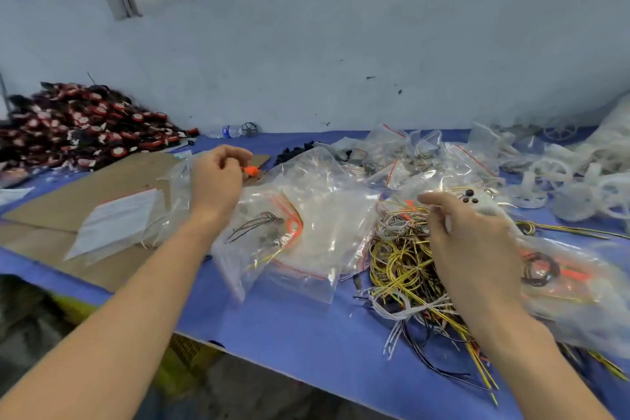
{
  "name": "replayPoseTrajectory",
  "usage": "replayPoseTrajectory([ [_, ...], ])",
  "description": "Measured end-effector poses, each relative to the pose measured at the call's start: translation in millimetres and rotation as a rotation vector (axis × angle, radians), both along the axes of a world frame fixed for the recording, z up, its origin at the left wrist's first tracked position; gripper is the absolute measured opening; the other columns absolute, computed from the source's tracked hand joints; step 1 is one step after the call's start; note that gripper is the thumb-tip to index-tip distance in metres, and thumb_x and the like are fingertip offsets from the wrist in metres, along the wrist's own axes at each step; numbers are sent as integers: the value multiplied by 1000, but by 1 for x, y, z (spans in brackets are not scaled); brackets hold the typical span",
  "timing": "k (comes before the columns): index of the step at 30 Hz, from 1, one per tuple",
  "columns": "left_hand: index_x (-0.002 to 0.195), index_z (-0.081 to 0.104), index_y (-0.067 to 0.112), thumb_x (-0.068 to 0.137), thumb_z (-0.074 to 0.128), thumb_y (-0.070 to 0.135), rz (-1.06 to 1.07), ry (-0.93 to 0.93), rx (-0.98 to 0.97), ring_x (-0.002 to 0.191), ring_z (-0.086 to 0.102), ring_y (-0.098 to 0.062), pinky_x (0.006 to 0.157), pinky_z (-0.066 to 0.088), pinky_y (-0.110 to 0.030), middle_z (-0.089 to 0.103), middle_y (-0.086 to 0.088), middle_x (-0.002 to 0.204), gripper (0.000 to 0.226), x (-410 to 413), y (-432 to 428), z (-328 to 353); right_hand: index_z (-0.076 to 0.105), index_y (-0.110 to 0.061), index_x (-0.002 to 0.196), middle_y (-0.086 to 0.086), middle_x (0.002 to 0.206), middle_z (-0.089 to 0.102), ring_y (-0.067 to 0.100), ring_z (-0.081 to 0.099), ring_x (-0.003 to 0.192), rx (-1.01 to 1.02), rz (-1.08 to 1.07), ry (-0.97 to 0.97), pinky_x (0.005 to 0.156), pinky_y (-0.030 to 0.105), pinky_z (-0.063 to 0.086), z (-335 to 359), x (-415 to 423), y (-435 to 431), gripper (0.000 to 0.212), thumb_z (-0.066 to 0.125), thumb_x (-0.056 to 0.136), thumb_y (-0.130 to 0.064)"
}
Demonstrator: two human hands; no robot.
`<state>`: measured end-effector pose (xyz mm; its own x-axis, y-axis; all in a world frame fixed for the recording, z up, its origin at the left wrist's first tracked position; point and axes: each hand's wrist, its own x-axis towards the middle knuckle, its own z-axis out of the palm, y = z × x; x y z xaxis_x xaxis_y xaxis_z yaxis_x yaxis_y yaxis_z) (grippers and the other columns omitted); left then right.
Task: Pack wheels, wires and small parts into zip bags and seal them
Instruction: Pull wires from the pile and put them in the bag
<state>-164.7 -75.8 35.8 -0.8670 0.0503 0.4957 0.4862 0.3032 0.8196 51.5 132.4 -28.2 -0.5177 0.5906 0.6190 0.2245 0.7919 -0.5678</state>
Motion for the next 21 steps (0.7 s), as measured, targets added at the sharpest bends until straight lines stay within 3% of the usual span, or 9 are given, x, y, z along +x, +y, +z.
replayPoseTrajectory([
  [4,70,64,24,84,38,1,381,-93,-23,79,62,-27,75,53,-38,70,-10,89,38,-30,-71,-12,68,-34,111,2,68,64,35,63,78,0,-16,-50,60,38,43,0,-3,-1,25,50,97,-23],
  [6,80,72,18,87,43,3,503,-231,-86,89,63,-35,78,52,-43,71,-16,98,33,-38,-100,-40,70,-32,109,1,64,59,35,62,74,5,-34,-28,59,36,37,2,-3,1,25,51,97,-21],
  [9,103,68,-9,92,52,2,387,-487,-390,91,61,-35,73,44,-37,66,-24,94,23,-49,-119,-98,71,-31,107,5,68,64,36,63,74,-9,-36,-22,58,36,38,3,0,0,24,52,97,-20],
  [11,111,62,-7,91,50,4,317,-574,-683,106,58,-41,85,46,-41,62,-29,115,25,-56,-125,-127,71,-31,106,6,69,66,37,64,75,1,-43,-34,58,36,38,2,3,-1,25,51,96,-21],
  [13,134,49,4,91,52,15,296,-535,-863,121,49,-46,99,43,-45,52,-27,135,44,-63,-127,-139,71,-32,107,5,68,65,36,63,75,3,-43,-50,57,36,37,2,4,1,25,50,96,-22],
  [17,147,39,15,91,61,30,212,-456,-833,139,32,-40,113,28,-44,40,-18,150,62,-84,-120,-138,70,-35,107,-4,66,54,33,62,76,11,-33,-77,58,37,42,3,3,2,27,48,96,-24],
  [19,143,45,11,90,66,17,29,-404,-803,142,30,-36,117,25,-44,41,-16,150,57,-91,-107,-136,70,-36,107,0,73,64,33,63,80,2,-26,-81,61,39,46,1,0,3,27,48,96,-25],
  [21,125,58,2,87,67,-2,-50,-401,-733,130,46,-37,111,36,-47,54,-23,135,39,-91,-93,-140,70,-38,106,2,78,69,34,63,83,-12,-35,-81,62,39,45,0,-4,6,27,49,96,-25],
])
